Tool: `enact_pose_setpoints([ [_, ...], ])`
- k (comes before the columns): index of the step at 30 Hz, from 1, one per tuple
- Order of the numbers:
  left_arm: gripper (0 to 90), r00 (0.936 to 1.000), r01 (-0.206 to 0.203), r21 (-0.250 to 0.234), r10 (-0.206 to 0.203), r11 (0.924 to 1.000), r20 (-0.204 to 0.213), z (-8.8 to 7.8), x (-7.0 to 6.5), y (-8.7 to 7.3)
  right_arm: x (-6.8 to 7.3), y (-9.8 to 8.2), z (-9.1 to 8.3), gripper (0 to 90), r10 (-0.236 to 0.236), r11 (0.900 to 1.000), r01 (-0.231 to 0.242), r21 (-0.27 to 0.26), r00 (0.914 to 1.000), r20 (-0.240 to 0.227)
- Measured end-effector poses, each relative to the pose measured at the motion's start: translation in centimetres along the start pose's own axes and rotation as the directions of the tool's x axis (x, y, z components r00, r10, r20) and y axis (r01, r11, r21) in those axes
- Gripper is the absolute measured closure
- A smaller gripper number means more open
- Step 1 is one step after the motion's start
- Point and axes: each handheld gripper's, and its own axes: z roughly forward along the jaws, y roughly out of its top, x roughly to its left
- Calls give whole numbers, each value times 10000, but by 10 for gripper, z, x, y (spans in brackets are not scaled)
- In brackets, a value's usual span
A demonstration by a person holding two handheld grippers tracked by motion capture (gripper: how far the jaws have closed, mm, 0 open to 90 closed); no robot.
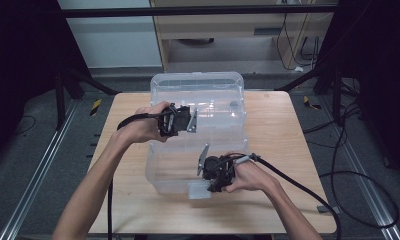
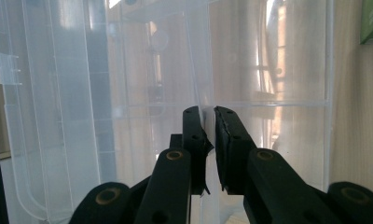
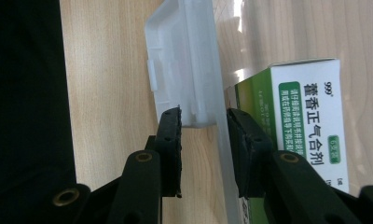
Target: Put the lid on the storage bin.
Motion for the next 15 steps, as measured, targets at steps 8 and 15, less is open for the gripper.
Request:
enact_pose_setpoints([
  [8,826,9999,-70,-88,68,9999,-148,-4,-8,-1,1,-2,0,667,54,9998,-53,-173,10000,50],
  [15,826,9995,-17,-313,7,9995,-319,-8,-19,-2,2,-3,0,667,44,9998,-42,-219,10000,58],
])
